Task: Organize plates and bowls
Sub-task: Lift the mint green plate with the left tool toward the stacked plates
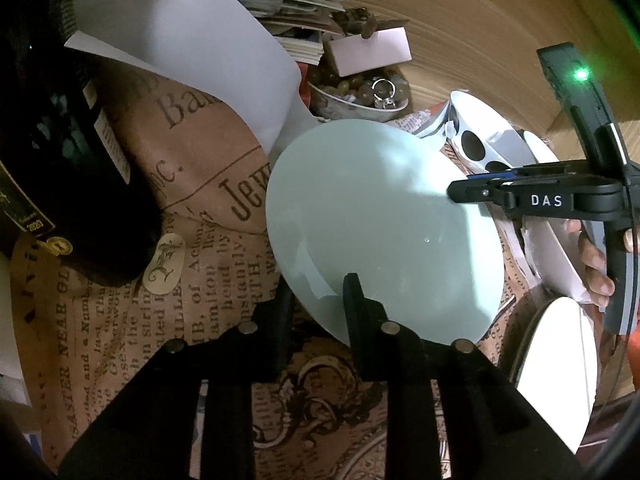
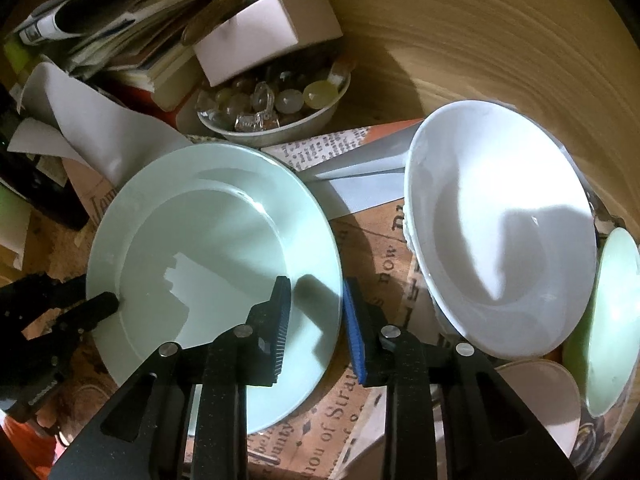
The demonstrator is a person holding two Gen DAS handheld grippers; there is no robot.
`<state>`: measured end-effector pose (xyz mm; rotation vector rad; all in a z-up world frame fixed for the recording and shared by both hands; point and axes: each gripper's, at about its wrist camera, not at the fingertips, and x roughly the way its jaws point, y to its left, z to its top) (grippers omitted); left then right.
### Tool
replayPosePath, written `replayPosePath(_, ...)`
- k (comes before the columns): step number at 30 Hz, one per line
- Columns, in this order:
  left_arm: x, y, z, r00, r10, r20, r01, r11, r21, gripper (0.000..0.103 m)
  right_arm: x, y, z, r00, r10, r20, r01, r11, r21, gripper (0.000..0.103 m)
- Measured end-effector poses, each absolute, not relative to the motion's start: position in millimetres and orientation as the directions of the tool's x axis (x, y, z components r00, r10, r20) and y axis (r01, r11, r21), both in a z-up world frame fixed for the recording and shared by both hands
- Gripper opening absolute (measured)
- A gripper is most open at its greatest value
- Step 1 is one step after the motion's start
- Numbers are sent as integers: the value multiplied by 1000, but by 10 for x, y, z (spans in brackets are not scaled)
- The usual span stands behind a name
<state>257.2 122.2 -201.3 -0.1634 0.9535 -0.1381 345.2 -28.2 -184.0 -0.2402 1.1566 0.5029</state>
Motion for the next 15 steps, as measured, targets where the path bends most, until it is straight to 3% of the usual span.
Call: replayPosePath(15,2286,1295,-1721,632,-166,-757,14,979,-202,25,3146,-393,-1424,377,325,-867,-518,850,93,21)
